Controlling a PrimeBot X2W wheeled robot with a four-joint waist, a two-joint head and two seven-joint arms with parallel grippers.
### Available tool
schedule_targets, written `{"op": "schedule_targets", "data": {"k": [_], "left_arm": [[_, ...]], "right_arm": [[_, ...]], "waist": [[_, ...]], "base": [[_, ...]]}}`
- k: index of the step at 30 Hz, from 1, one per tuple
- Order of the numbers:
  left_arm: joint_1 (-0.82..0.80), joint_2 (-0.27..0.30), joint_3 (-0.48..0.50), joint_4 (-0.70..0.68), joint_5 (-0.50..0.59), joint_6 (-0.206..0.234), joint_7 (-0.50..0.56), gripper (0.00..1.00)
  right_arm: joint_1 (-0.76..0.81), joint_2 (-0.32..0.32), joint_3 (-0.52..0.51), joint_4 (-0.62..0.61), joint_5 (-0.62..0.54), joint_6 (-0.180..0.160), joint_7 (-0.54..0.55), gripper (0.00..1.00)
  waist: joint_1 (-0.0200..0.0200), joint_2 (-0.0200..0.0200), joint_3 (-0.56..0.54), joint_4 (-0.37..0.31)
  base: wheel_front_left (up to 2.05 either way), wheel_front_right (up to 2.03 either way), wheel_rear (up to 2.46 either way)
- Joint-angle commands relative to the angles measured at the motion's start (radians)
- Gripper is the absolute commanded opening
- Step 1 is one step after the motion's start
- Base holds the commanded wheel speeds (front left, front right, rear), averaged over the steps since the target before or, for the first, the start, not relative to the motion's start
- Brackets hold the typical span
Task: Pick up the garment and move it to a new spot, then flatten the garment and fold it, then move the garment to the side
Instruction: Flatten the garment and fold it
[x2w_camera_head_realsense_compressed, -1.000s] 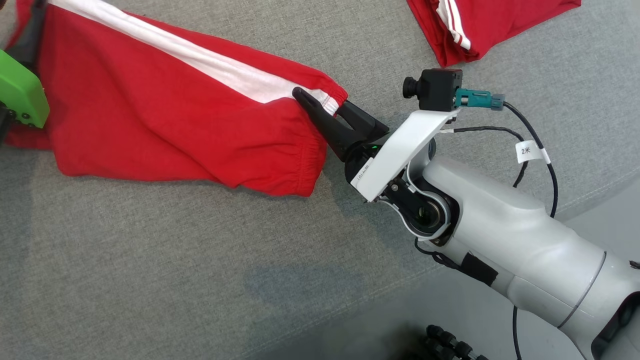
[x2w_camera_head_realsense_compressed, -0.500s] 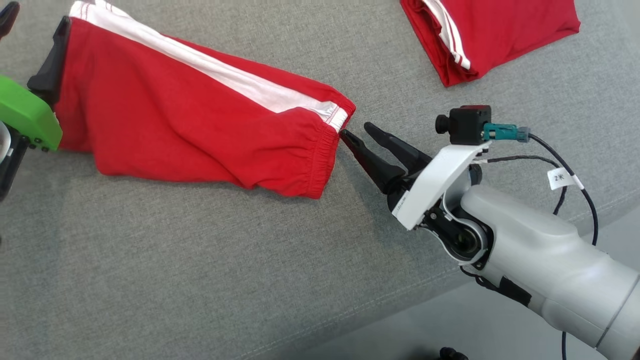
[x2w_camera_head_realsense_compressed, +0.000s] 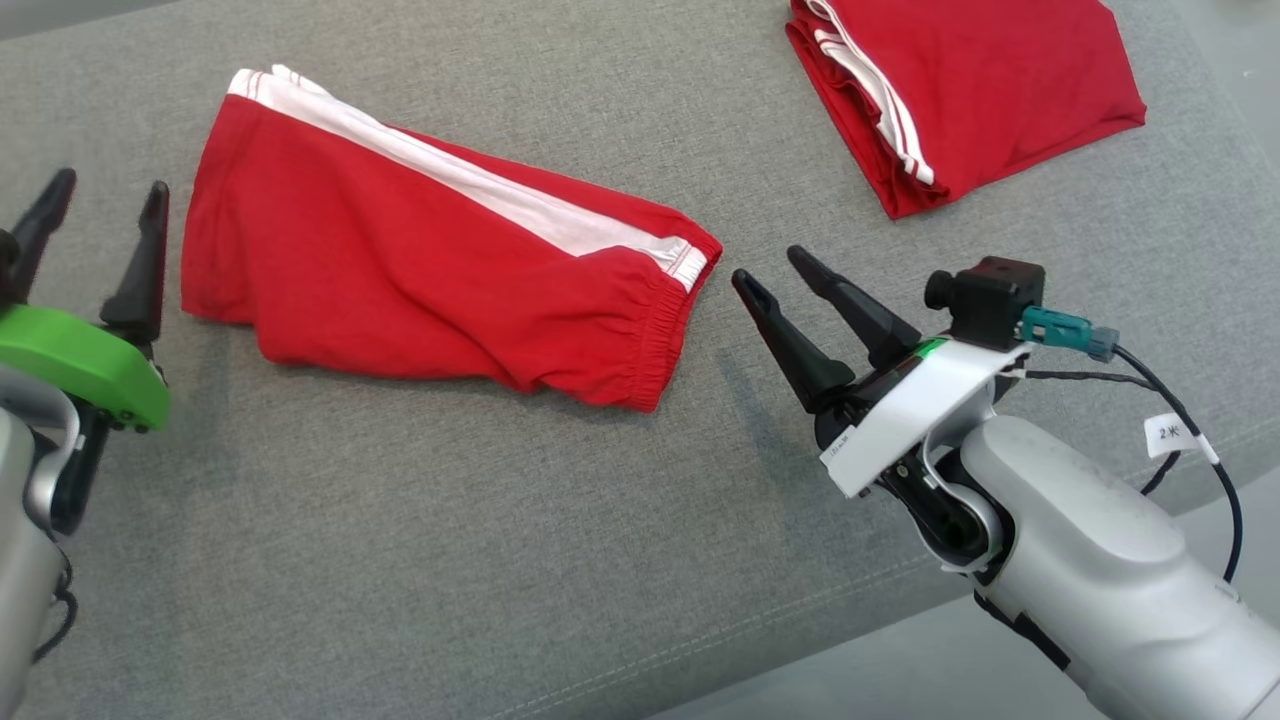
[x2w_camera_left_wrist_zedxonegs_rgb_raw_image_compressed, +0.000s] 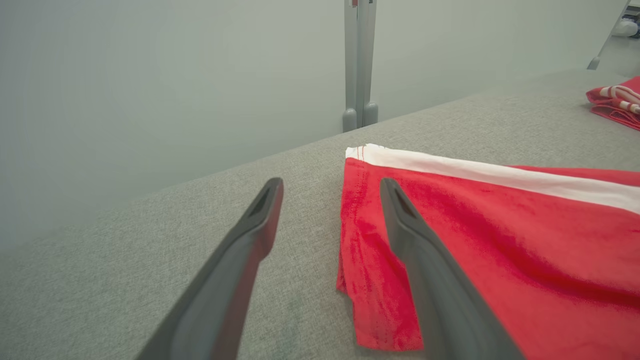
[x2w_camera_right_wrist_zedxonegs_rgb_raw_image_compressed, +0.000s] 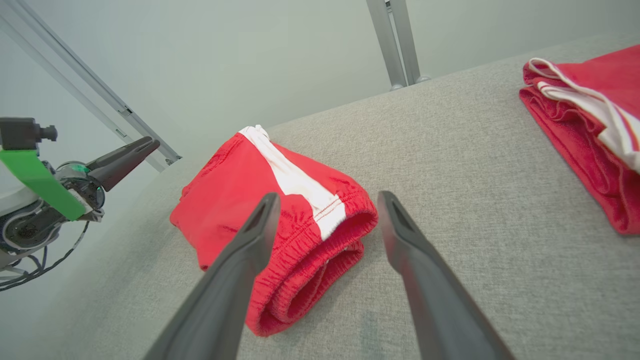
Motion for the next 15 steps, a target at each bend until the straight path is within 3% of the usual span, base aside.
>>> {"op": "schedule_targets", "data": {"k": [1,15], "left_arm": [[0.032,-0.02,0.026,0.001,0.019,-0.004,-0.002,1.0],[0.076,-0.127,0.091,0.065,0.075,-0.015,-0.002,1.0]], "right_arm": [[0.038,0.014,-0.039,-0.02,-0.044,0.0,-0.002,1.0],[0.233,0.049,-0.216,-0.115,-0.236,0.0,0.001,1.0]], "waist": [[0.0001,0.0,-0.008,0.01],[0.0001,0.0,0.007,0.004]], "base": [[0.0,0.0,0.0],[0.0,0.0,0.0]]}}
